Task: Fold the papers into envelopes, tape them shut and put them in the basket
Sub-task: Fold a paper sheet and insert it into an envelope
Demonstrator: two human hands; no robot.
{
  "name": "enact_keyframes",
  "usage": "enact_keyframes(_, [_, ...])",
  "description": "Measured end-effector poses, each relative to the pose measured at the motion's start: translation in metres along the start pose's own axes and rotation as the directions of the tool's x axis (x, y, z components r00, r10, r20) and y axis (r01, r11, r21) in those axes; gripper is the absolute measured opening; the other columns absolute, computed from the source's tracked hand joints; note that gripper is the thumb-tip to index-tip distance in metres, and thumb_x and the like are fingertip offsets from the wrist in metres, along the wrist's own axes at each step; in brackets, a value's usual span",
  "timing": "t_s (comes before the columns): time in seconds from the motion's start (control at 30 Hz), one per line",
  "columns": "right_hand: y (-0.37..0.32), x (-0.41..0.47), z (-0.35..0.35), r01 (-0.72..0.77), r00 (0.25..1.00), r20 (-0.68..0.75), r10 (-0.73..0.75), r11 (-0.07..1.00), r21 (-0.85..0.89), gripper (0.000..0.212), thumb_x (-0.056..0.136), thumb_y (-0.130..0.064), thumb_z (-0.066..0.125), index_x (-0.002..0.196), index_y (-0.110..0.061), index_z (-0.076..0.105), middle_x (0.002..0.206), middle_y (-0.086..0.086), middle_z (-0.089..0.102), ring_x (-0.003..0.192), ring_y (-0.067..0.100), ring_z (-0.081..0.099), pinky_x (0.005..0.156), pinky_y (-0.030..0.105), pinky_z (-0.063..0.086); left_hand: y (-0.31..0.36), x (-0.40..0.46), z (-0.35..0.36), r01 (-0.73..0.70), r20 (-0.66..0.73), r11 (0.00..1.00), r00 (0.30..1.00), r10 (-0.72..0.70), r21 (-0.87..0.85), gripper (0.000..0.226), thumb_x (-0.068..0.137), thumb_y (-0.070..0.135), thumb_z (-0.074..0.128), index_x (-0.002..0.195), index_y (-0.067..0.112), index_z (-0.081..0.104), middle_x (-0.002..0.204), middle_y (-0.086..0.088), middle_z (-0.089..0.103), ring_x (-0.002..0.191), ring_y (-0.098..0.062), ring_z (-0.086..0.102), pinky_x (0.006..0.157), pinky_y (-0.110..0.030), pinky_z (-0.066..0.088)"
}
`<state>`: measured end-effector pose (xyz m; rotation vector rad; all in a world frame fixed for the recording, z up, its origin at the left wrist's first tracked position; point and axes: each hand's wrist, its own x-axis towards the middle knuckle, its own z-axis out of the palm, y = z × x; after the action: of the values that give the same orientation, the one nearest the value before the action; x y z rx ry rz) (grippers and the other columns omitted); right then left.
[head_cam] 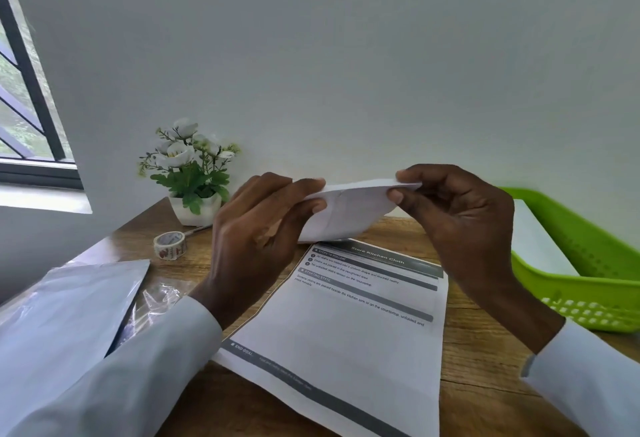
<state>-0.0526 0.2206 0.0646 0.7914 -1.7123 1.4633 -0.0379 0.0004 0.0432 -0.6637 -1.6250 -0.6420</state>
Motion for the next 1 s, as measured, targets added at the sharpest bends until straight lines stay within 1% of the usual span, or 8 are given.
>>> enact_keyframes(0.07, [0.002, 0.001, -0.002, -0.023, 1.000, 0.018, 0.024, 0.999, -0.026, 0.015, 0.079, -0.008, 0.078, 0.089, -0.017, 0.074, 0.088, -0.009, 0.076, 0.078, 0.003, 0.071, 0.074, 0.017, 0.055, 0.000, 0.000, 0.000, 0.026, 0.005, 1.000, 1.000, -0.026, -0.015, 0.010, 0.086, 0.003, 0.073, 0.095, 0.001, 0.075, 0.087, -0.011, 0.072, 0.075, -0.022, 0.066, 0.063, -0.036, 0.054])
enact_keyframes(0.13, [0.003, 0.002, -0.004, 0.010, 0.998, 0.068, -0.004, 0.996, -0.094, 0.009, 0.080, -0.010, 0.078, 0.088, -0.014, 0.075, 0.084, -0.004, 0.075, 0.083, 0.008, 0.071, 0.076, 0.021, 0.055, 0.001, 0.000, 0.000, 0.057, 0.023, 0.998, 0.998, -0.057, -0.015, 0.006, 0.085, 0.005, 0.075, 0.090, 0.002, 0.076, 0.086, -0.008, 0.070, 0.076, -0.019, 0.066, 0.062, -0.036, 0.053])
enact_keyframes(0.27, [0.005, -0.001, -0.001, 0.239, 0.964, 0.188, -0.190, 0.925, -0.294, 0.008, 0.083, -0.010, 0.077, 0.091, -0.013, 0.078, 0.096, 0.000, 0.072, 0.101, 0.018, 0.065, 0.089, 0.033, 0.050, 0.007, 0.000, 0.002, 0.124, 0.032, 0.992, 0.992, -0.123, -0.009, 0.006, 0.086, 0.016, 0.076, 0.089, 0.011, 0.078, 0.092, 0.001, 0.060, 0.082, -0.014, 0.060, 0.063, -0.030, 0.048])
enact_keyframes(0.37, [0.002, -0.006, 0.007, 0.394, 0.913, 0.269, -0.307, 0.836, -0.382, 0.011, 0.085, -0.009, 0.075, 0.096, -0.012, 0.078, 0.094, 0.000, 0.072, 0.108, 0.021, 0.061, 0.091, 0.030, 0.048, 0.011, -0.001, 0.004, 0.036, 0.081, 0.997, 0.996, -0.042, 0.072, 0.009, 0.088, 0.020, 0.074, 0.090, 0.013, 0.078, 0.097, -0.002, 0.063, 0.089, -0.020, 0.057, 0.063, -0.034, 0.047])
enact_keyframes(0.5, [-0.002, -0.011, 0.013, 0.490, 0.870, 0.294, -0.396, 0.760, -0.427, 0.010, 0.084, -0.001, 0.074, 0.093, -0.005, 0.078, 0.087, 0.006, 0.073, 0.099, 0.027, 0.064, 0.088, 0.033, 0.050, 0.012, -0.002, 0.005, -0.098, 0.148, 0.988, 0.986, 0.080, 0.121, 0.011, 0.091, 0.016, 0.070, 0.090, 0.009, 0.078, 0.086, -0.007, 0.072, 0.078, -0.026, 0.061, 0.059, -0.042, 0.047])
enact_keyframes(0.63, [-0.002, -0.012, 0.012, 0.500, 0.864, 0.324, -0.386, 0.733, -0.460, 0.011, 0.083, 0.000, 0.075, 0.092, -0.006, 0.078, 0.086, 0.005, 0.073, 0.096, 0.027, 0.064, 0.086, 0.038, 0.050, 0.011, -0.002, 0.004, -0.106, 0.135, 0.991, 0.986, 0.094, 0.082, 0.011, 0.090, 0.013, 0.069, 0.087, 0.007, 0.079, 0.080, -0.007, 0.073, 0.072, -0.026, 0.061, 0.058, -0.041, 0.047])
enact_keyframes(0.77, [0.001, -0.008, 0.010, 0.427, 0.901, 0.282, -0.330, 0.792, -0.436, 0.007, 0.083, -0.006, 0.075, 0.088, -0.008, 0.078, 0.083, 0.002, 0.073, 0.094, 0.025, 0.062, 0.079, 0.035, 0.050, 0.009, 0.001, 0.004, -0.047, 0.117, 0.998, 0.992, 0.043, 0.031, 0.008, 0.086, 0.014, 0.073, 0.085, 0.008, 0.079, 0.077, -0.005, 0.072, 0.071, -0.025, 0.060, 0.059, -0.042, 0.046])
enact_keyframes(1.0, [0.007, 0.000, 0.001, 0.313, 0.945, 0.217, -0.244, 0.865, -0.393, 0.005, 0.083, -0.014, 0.074, 0.086, -0.014, 0.078, 0.083, -0.010, 0.071, 0.094, 0.018, 0.060, 0.083, 0.027, 0.047, 0.005, 0.007, -0.001, -0.021, 0.055, 1.000, 0.998, 0.020, 0.021, 0.008, 0.081, 0.015, 0.079, 0.080, 0.008, 0.078, 0.072, -0.003, 0.071, 0.067, -0.023, 0.059, 0.061, -0.044, 0.045])
